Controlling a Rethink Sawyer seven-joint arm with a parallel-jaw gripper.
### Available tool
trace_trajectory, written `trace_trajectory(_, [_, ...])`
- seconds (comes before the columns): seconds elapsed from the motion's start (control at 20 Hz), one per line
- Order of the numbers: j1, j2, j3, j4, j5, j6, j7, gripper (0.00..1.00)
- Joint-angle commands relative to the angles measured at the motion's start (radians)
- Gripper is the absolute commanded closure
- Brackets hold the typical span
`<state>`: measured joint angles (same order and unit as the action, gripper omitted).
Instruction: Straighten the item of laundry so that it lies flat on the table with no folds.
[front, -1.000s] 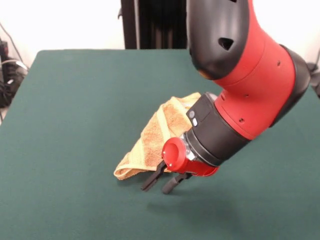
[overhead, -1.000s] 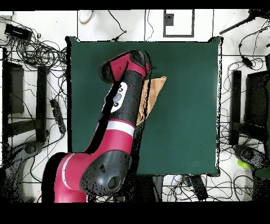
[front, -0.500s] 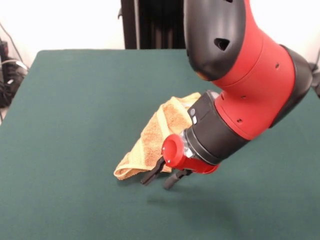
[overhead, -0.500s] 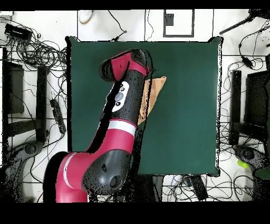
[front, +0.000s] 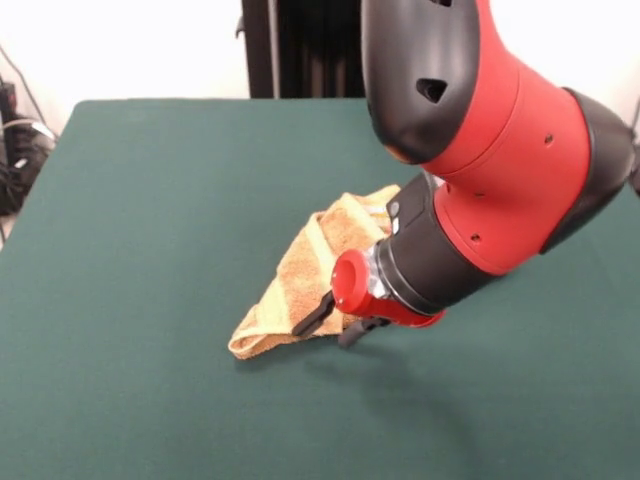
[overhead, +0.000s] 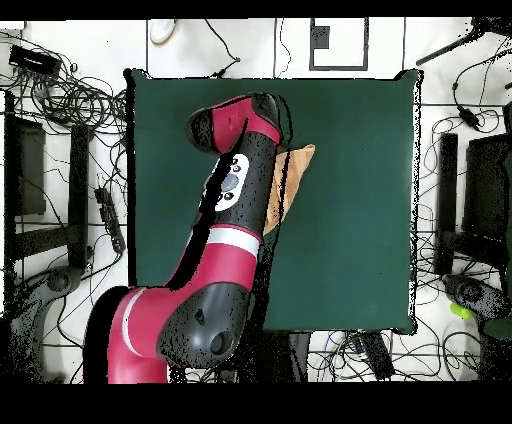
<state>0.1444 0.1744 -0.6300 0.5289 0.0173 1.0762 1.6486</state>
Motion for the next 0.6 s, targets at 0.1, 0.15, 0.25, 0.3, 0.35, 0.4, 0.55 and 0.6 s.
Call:
trace_trajectory(0.1, [0.024,-0.001,0.119,0.086,0.093,0.171,0.247,0.0])
trace_trajectory(0.15, [0.026,-0.005,0.119,0.088,0.096,0.18,0.248,0.0])
trace_trajectory(0.25, [0.029,-0.008,0.115,0.086,0.101,0.204,0.246,0.0])
trace_trajectory(0.3, [0.031,-0.01,0.113,0.087,0.1,0.211,0.242,0.0])
trace_trajectory(0.35, [0.031,-0.005,0.107,0.074,0.1,0.225,0.239,0.0])
trace_trajectory(0.4, [0.034,-0.008,0.101,0.077,0.098,0.229,0.239,0.0])
trace_trajectory(0.55, [0.034,0.004,0.09,0.062,0.091,0.23,0.235,0.0])
trace_trajectory(0.6, [0.03,0.017,0.085,0.043,0.089,0.229,0.239,0.0])
